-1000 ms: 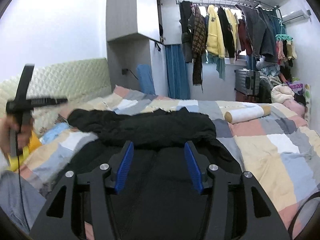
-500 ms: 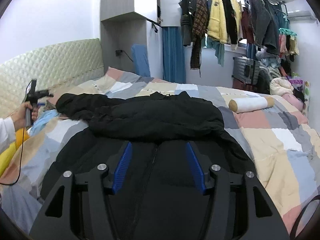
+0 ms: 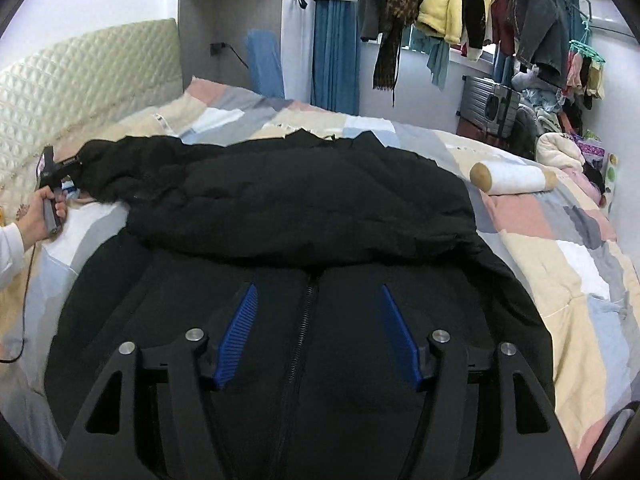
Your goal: Fold large clothes
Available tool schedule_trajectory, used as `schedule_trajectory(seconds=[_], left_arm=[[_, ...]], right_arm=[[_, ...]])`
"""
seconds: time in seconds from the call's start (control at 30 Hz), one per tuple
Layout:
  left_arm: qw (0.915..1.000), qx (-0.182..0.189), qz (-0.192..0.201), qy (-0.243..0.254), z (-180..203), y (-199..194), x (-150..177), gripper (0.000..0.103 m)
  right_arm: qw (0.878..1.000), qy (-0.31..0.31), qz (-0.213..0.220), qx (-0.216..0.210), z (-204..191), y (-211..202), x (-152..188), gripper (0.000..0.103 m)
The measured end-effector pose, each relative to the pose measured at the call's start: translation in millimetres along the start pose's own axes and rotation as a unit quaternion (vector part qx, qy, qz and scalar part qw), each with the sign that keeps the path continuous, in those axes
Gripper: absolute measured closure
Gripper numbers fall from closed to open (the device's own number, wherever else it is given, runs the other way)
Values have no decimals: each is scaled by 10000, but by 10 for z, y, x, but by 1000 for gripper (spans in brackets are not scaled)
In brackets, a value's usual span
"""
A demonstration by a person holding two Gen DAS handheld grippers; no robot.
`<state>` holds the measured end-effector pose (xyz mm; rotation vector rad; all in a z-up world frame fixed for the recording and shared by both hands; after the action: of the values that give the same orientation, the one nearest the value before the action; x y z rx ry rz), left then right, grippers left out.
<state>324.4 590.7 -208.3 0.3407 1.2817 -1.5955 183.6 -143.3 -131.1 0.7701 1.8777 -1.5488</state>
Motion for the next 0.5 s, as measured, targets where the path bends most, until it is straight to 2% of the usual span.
schedule_trajectory(seconds=[0.03,0.07,0.1,0.17,0.27,0.4,0.5], left_arm=[[10000,-44,9,28,43,-9,-20,47],[10000,-74,3,55,74,-10,-37,62],[9999,-125,-29,90,112,-18,-54,69],[9995,-240,-56,175,186,-113,-93,92],[9984,-422,13,372,327,-349,-193,99],[9962,-613,231,579,598,-784,-394,100],[9946,-619,456,695,800,-1157,-551,100]], right_arm=[[10000,-1,-33,68,19,39,13,39],[9999,15,-62,120,44,64,21,39],[9998,63,-89,157,85,75,24,39],[9995,231,-113,182,159,59,13,39],[9989,418,-73,219,295,-32,-16,37],[9985,518,-9,195,413,-171,-23,33],[9982,581,99,65,489,-325,-33,32]])
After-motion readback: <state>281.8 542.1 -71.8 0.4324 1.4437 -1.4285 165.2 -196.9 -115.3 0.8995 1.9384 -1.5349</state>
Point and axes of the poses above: each gripper's, at about its wrist camera, not at the fingertips, and y roughly the way its jaws point, z to its right, x to its underside, the point moved 4 cm from there along y, roughly the way its jaws point, and after that the axes turned 15 degrees about y, right-handed, at the moved point
